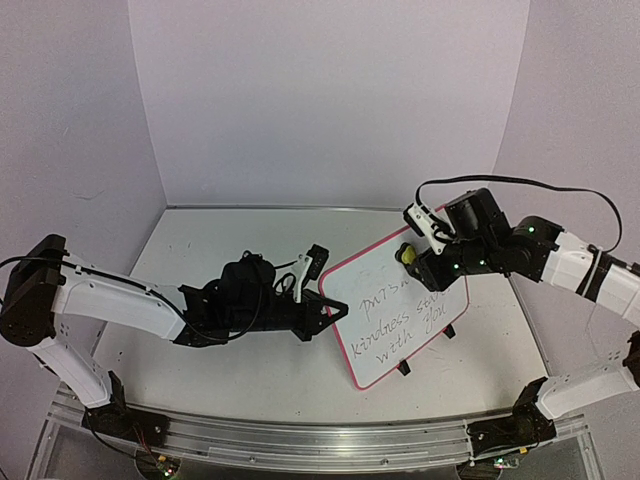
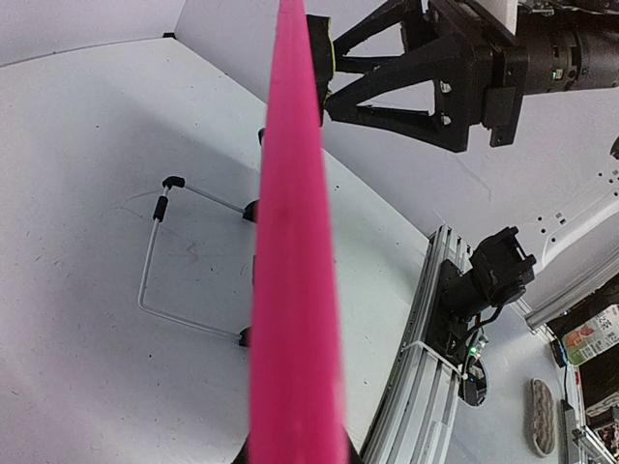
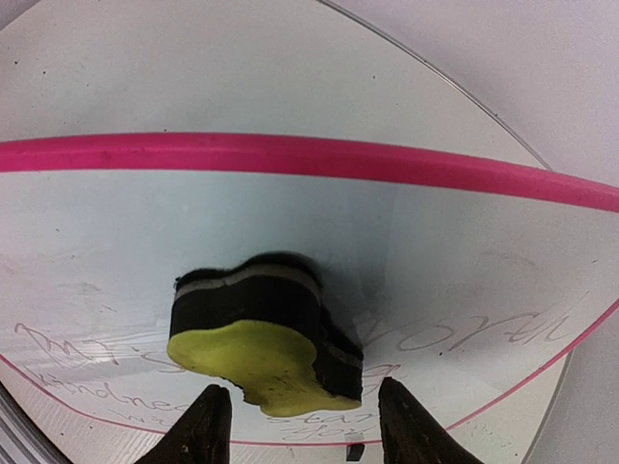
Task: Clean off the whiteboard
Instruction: Erase the whiteboard at the center of the board.
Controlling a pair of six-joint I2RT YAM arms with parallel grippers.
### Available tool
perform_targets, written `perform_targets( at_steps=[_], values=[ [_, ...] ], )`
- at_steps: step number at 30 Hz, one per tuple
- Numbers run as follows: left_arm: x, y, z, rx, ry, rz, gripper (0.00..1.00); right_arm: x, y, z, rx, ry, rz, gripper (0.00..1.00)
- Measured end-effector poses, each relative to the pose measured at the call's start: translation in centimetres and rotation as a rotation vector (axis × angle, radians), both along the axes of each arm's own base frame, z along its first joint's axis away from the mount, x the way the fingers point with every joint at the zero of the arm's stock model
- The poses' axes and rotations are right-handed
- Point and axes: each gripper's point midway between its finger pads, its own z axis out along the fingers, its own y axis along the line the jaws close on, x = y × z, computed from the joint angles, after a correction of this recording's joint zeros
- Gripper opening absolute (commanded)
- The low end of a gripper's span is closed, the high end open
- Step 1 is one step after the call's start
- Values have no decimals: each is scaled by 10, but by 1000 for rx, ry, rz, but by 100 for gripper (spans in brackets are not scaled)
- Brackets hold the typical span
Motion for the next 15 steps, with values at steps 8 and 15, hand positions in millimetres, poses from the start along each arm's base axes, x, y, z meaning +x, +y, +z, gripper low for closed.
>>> perform_targets(
  at_steps=[8, 15],
  values=[
    [0, 0, 0, 0, 0, -1, 0, 4, 0, -3, -11, -8, -9, 43],
    [0, 0, 0, 0, 1, 0, 0, 5, 1, -2, -8, -14, -9, 39]
  ],
)
